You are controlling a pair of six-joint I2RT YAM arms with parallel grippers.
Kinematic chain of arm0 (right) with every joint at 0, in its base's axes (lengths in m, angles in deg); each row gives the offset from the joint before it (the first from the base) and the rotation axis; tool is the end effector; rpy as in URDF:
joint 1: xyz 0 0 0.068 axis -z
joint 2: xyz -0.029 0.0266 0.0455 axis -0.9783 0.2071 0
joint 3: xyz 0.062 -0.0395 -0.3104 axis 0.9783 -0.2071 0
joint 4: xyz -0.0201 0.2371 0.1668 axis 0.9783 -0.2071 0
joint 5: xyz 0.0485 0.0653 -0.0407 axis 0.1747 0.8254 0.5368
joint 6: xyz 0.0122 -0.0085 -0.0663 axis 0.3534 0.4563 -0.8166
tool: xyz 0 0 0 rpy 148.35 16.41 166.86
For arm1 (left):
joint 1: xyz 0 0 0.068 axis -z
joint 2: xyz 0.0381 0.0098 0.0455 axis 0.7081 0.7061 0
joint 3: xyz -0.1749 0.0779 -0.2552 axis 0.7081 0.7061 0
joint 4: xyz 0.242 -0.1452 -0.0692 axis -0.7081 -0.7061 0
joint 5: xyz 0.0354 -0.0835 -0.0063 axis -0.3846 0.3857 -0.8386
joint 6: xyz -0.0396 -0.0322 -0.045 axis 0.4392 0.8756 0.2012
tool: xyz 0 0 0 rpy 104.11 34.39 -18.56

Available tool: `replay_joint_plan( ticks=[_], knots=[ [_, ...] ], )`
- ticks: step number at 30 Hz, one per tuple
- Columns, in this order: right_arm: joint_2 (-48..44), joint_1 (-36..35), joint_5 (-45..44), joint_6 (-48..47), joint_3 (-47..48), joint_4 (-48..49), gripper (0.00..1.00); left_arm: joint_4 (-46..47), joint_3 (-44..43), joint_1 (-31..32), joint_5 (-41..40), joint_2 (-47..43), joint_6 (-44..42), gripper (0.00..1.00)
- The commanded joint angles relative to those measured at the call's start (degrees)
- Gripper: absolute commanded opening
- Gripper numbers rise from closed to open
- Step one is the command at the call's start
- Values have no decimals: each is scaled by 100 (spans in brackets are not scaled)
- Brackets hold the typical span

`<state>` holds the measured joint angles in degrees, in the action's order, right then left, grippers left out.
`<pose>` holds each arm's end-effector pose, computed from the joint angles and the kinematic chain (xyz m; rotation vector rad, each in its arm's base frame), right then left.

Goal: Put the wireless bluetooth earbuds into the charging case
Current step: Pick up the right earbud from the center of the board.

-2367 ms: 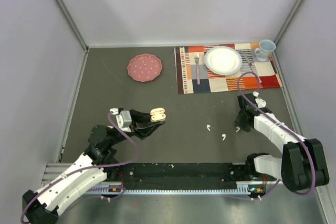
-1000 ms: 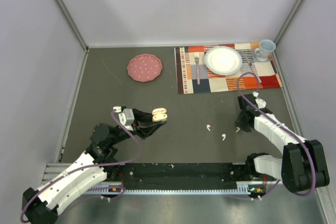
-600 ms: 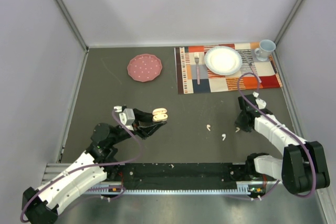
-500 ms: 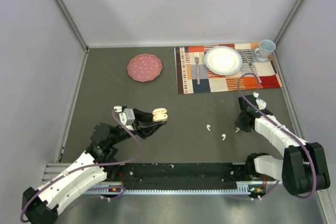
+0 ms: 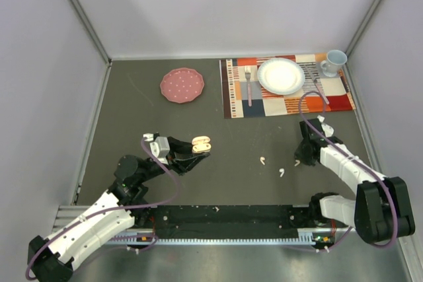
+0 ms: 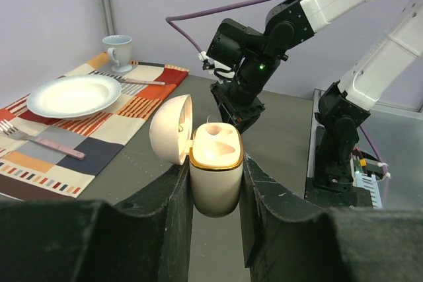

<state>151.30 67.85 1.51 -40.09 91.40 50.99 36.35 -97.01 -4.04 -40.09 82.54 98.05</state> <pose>0.2020 0.0237 0.1682 0.7975 2.5534 -0.0283 0.0904 -0.1129 0.2963 0.7613 1.1513 -1.0948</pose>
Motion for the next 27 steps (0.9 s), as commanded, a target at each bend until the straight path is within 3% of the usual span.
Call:
replay_joint_plan(
  ticks=[1, 3, 8, 27],
  knots=[
    [249, 53, -67, -31, 74, 209, 21, 175, -9, 18, 7, -46, 43, 0],
    [206, 53, -59, -49, 31, 218, 30, 149, -9, 18, -10, -72, 34, 0],
    [39, 53, 29, -40, -84, 244, 36, 131, 17, 27, -37, -98, 16, 0],
    [-208, 53, 21, 83, -154, 77, 34, 140, 8, 18, -2, 15, 16, 0]
  ],
)
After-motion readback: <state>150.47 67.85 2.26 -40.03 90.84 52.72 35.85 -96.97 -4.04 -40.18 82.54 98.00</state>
